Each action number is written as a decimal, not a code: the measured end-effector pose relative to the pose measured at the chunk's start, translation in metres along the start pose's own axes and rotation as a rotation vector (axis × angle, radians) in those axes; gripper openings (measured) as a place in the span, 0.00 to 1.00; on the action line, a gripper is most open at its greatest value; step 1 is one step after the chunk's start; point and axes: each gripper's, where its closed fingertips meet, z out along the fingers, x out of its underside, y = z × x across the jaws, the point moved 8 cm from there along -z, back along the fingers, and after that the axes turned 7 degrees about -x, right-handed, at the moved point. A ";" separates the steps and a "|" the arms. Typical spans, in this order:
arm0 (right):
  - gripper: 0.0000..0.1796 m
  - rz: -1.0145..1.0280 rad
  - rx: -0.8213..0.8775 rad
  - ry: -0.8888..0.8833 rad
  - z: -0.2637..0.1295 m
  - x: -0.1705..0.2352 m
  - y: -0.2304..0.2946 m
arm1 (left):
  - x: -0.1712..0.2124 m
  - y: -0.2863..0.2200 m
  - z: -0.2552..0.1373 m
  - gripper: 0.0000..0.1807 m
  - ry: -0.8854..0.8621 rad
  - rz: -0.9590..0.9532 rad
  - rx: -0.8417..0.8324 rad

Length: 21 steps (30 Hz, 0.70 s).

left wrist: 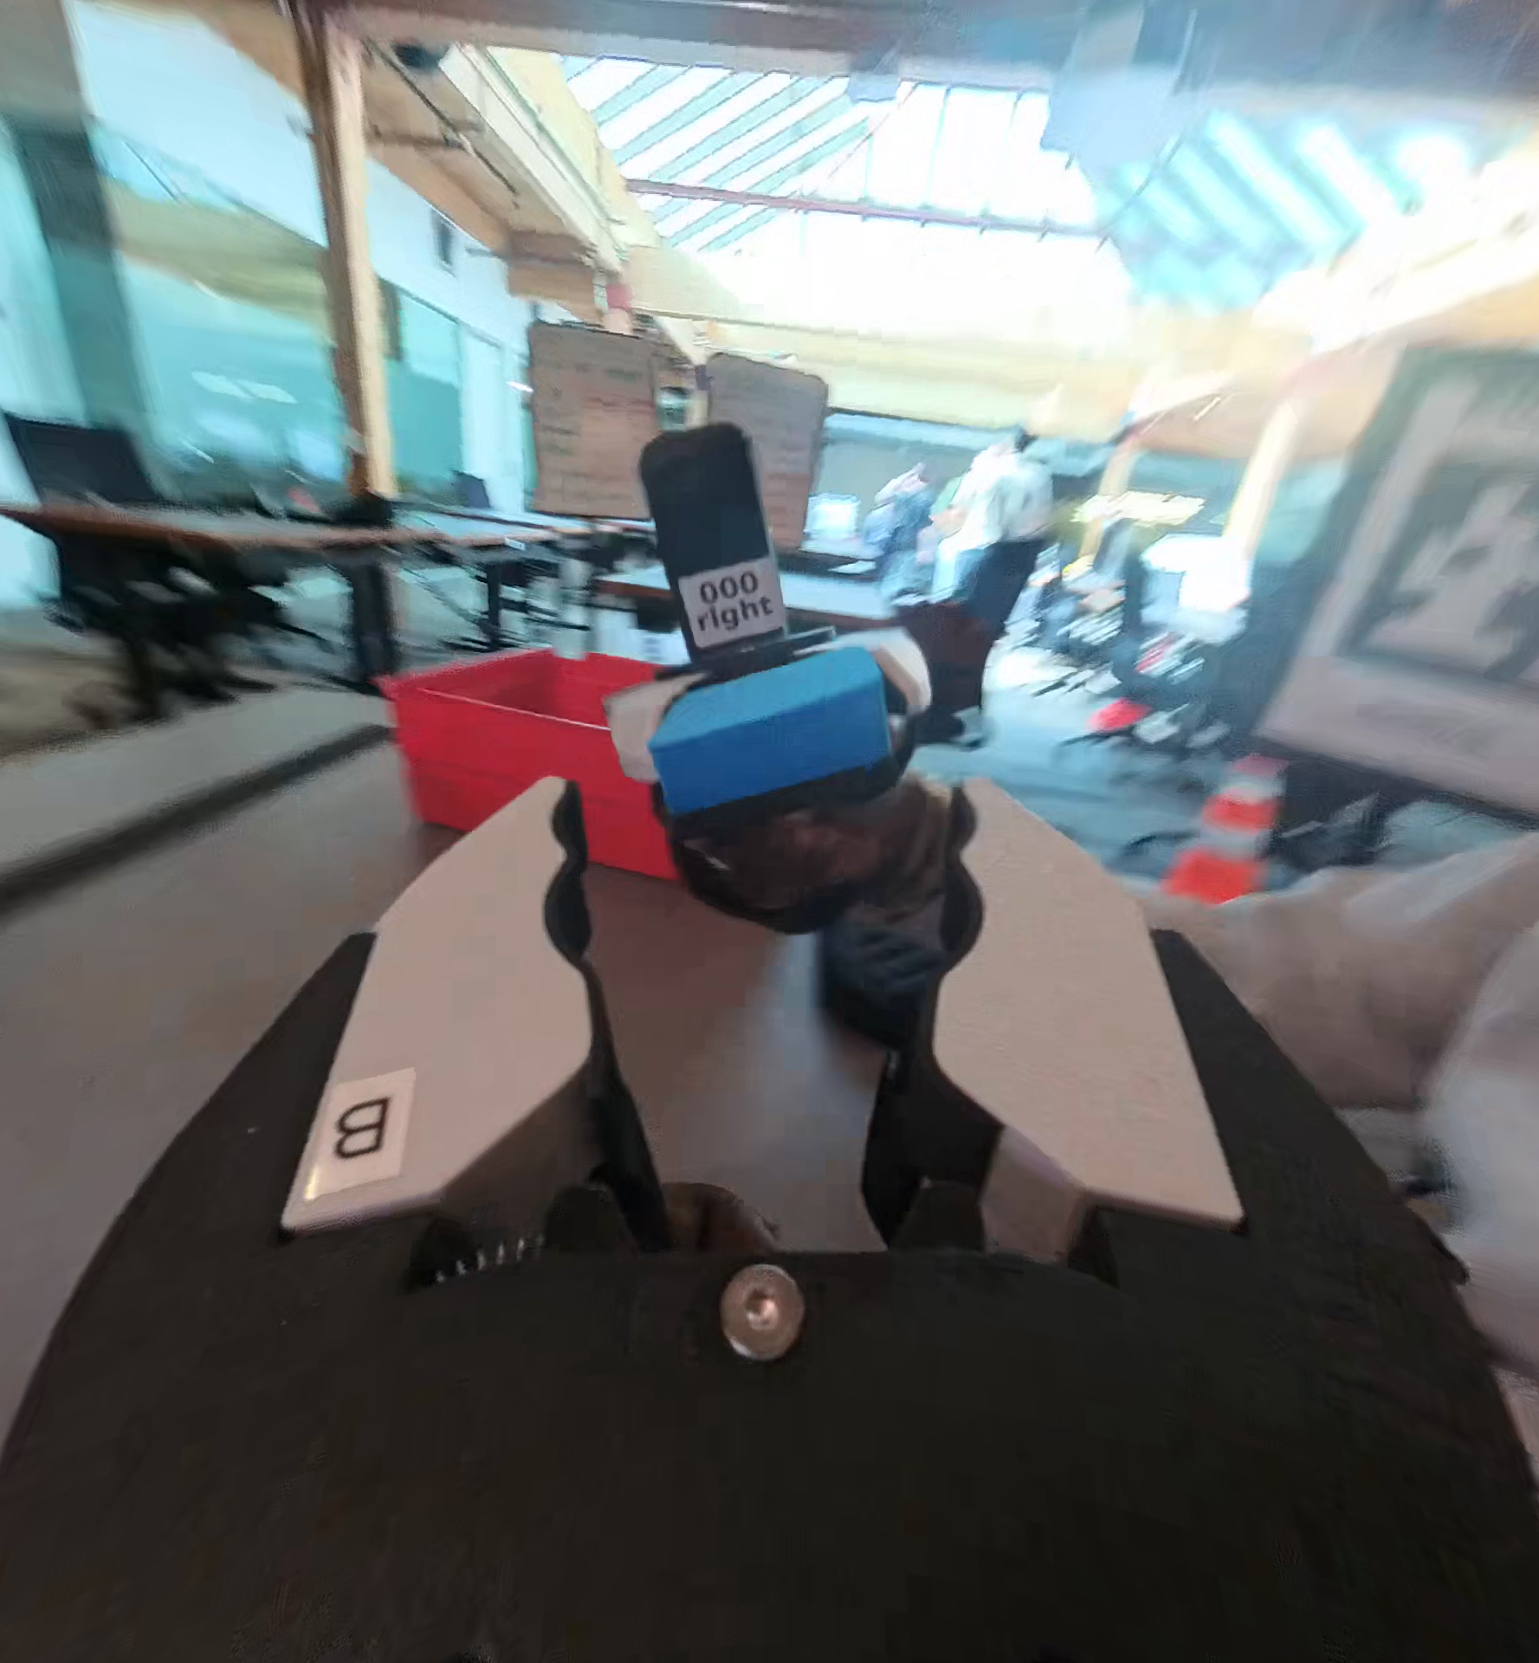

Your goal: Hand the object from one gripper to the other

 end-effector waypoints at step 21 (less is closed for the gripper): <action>0.44 0.366 -0.055 -0.084 0.000 0.006 -0.011 | 0.003 -0.013 -0.001 0.29 -0.015 0.394 -0.031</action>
